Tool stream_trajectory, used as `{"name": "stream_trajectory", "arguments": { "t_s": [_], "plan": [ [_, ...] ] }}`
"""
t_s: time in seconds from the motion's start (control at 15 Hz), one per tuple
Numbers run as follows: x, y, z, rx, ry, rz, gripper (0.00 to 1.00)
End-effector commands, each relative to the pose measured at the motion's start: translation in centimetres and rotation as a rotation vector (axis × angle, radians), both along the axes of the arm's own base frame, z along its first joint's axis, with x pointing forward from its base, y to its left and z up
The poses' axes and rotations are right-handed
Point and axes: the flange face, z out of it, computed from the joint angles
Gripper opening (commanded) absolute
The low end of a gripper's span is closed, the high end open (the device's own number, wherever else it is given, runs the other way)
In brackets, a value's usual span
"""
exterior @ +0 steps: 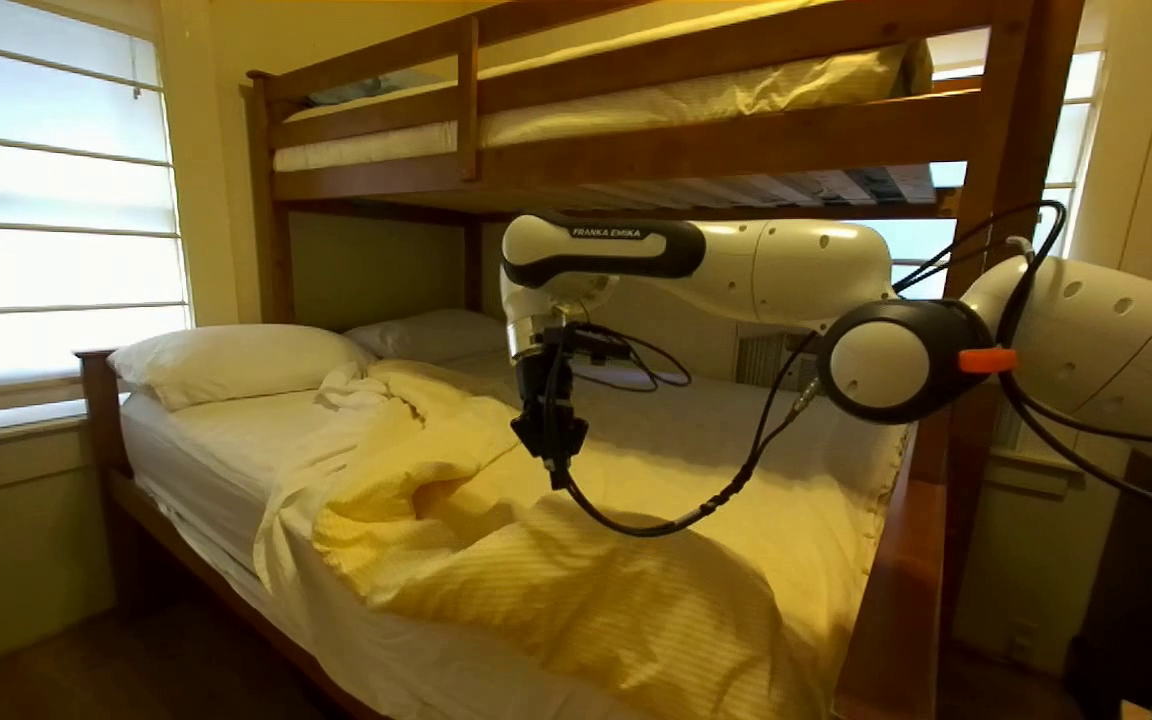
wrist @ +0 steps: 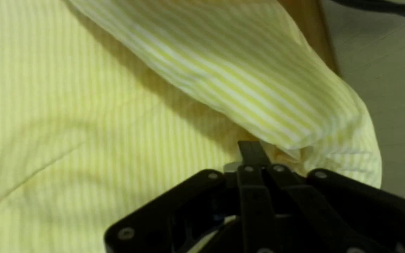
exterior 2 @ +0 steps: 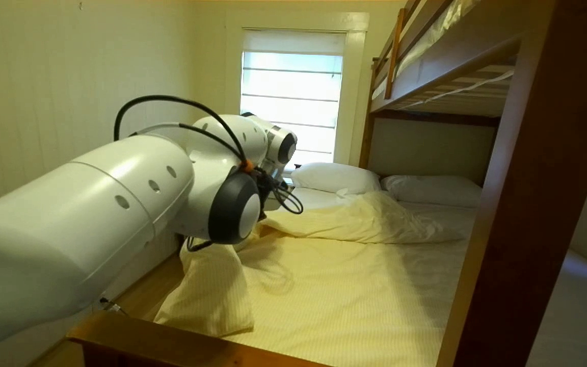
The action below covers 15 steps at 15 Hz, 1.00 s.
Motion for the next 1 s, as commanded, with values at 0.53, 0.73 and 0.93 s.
{"name": "stream_trajectory", "arguments": {
  "t_s": [0.53,0.73,0.93],
  "plan": [
    [0.9,-8.4,15.3,-0.405,-0.351,-0.249,0.40],
    [-0.1,-8.4,19.6,-0.370,-0.409,-0.292,0.60],
    [-1.2,-8.4,23.6,-0.353,-0.470,-0.289,0.80]
  ]
}}
